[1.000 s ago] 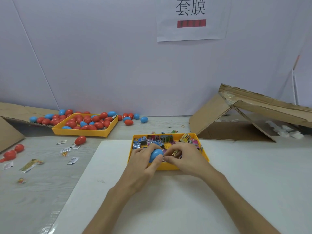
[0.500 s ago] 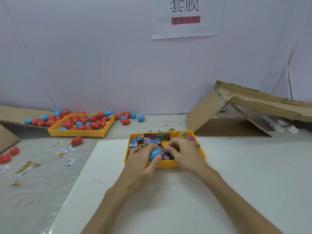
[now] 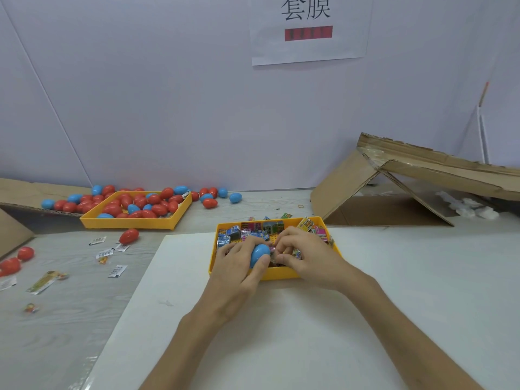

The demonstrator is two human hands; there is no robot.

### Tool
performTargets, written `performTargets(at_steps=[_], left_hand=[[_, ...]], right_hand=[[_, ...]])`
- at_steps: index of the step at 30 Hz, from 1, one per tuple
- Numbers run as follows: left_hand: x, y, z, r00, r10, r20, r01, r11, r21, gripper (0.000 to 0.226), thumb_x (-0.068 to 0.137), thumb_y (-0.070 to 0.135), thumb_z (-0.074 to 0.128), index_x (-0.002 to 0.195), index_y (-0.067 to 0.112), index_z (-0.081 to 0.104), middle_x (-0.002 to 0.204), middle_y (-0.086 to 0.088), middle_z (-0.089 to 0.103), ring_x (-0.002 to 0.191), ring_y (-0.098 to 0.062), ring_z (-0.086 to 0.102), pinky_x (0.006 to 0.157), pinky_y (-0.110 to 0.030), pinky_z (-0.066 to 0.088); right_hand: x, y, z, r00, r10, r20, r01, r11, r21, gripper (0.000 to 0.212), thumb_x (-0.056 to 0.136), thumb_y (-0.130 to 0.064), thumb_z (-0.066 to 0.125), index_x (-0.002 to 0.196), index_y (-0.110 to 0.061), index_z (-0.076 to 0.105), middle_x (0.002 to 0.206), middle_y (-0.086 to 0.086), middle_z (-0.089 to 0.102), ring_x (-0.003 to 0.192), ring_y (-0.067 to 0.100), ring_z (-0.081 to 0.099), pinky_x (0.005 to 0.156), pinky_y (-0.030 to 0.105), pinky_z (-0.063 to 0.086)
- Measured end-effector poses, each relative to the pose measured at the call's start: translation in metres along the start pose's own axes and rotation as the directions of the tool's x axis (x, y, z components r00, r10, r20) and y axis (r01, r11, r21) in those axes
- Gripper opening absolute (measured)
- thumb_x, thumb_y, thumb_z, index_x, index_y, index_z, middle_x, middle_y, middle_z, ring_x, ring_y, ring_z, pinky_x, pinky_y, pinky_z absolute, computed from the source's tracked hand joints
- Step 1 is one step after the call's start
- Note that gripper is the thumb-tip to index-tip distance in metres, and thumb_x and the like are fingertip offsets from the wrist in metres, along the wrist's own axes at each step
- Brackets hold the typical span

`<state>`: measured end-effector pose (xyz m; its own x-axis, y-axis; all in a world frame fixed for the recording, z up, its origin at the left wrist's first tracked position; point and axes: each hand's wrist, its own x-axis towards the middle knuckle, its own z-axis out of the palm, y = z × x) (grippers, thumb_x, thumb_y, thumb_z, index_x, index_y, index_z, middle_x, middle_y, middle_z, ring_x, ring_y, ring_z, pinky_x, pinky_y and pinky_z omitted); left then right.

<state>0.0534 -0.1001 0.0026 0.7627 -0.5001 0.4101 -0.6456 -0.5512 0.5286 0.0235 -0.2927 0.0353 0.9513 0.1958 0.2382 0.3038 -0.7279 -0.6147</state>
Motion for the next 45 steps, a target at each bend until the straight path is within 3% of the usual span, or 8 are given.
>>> performTargets(at_steps=[6,11,15,20,29,37,40,45], left_hand=[[0.003,-0.001,0.004,0.994,-0.027,0.106,0.011,0.990,0.143,0.040,0.092,0.065,0.012,0.113,0.045,0.039,0.105,0.019,0.058,0.102,0.004,0.045,0.115,-0.027,0.010],[0.001,0.001,0.002,0.997,-0.021,0.070,0.014,0.995,0.102,0.042,0.092,0.064,0.014,0.111,0.041,0.043,0.104,0.016,0.061,0.104,0.001,0.049,0.117,-0.030,0.014],[0.002,0.008,-0.002,0.993,-0.078,-0.084,0.062,0.982,-0.179,0.046,0.090,0.062,0.030,0.108,0.030,0.057,0.097,0.012,0.065,0.098,-0.004,0.055,0.100,-0.034,0.038],[0.001,0.025,-0.015,0.973,-0.217,-0.073,0.117,0.745,-0.656,0.033,0.094,0.045,0.049,0.103,0.015,0.060,0.100,0.003,0.074,0.099,-0.008,0.067,0.084,-0.012,0.046],[0.002,0.029,-0.019,0.949,-0.304,-0.086,0.146,0.663,-0.734,0.027,0.084,0.000,0.078,0.101,0.008,0.058,0.077,-0.002,0.068,0.075,-0.014,0.070,0.071,-0.022,0.058],[0.004,0.021,-0.018,0.935,-0.322,-0.146,0.121,0.679,-0.724,0.027,0.083,0.004,0.079,0.101,0.011,0.060,0.070,0.002,0.064,0.070,-0.013,0.068,0.069,-0.023,0.059],[0.005,0.019,-0.018,0.930,-0.320,-0.183,0.099,0.696,-0.711,0.025,0.082,0.013,0.080,0.096,0.017,0.060,0.067,0.002,0.061,0.067,-0.012,0.065,0.067,-0.020,0.057],[0.004,0.019,-0.018,0.927,-0.313,-0.207,0.081,0.705,-0.704,0.017,0.084,0.019,0.078,0.091,0.022,0.063,0.076,-0.005,0.062,0.071,-0.020,0.067,0.069,-0.025,0.060]], right_hand=[[-0.001,0.002,-0.005,0.998,-0.044,0.055,0.043,0.999,0.012,0.009,0.097,-0.017,0.064,0.090,-0.017,0.069,0.088,-0.002,0.065,0.081,0.012,0.055,0.069,0.023,0.041],[-0.002,-0.001,-0.018,1.000,0.004,-0.016,0.003,0.904,0.428,0.020,0.100,-0.003,0.056,0.086,-0.015,0.063,0.071,-0.011,0.062,0.067,0.008,0.056,0.068,0.022,0.047],[-0.002,-0.001,-0.026,0.988,0.089,-0.126,0.005,0.798,0.602,0.014,0.098,0.001,0.057,0.089,-0.007,0.064,0.070,-0.008,0.065,0.060,0.010,0.060,0.062,0.018,0.049],[0.001,-0.008,-0.011,0.975,0.117,-0.187,0.031,0.768,0.640,0.015,0.096,0.002,0.061,0.087,-0.008,0.067,0.067,-0.008,0.068,0.057,0.007,0.060,0.061,0.020,0.051],[0.002,-0.021,0.017,0.903,0.028,-0.430,0.209,0.844,0.494,0.018,0.088,-0.016,0.069,0.083,-0.033,0.074,0.080,-0.003,0.074,0.072,0.013,0.070,0.068,0.026,0.057],[0.003,-0.023,0.010,0.957,0.179,-0.227,0.061,0.641,0.765,0.020,0.092,-0.032,0.070,0.106,-0.019,0.068,0.082,-0.007,0.072,0.066,0.016,0.070,0.067,0.027,0.057],[0.001,-0.024,0.007,0.977,0.177,-0.117,-0.040,0.698,0.715,0.037,0.078,-0.043,0.077,0.107,-0.021,0.067,0.086,-0.007,0.072,0.075,0.014,0.071,0.069,0.028,0.055],[-0.001,-0.024,0.015,0.986,0.144,-0.088,-0.045,0.729,0.683,0.006,0.089,-0.022,0.077,0.088,-0.018,0.073,0.084,0.003,0.071,0.077,0.012,0.068,0.067,0.025,0.052]])
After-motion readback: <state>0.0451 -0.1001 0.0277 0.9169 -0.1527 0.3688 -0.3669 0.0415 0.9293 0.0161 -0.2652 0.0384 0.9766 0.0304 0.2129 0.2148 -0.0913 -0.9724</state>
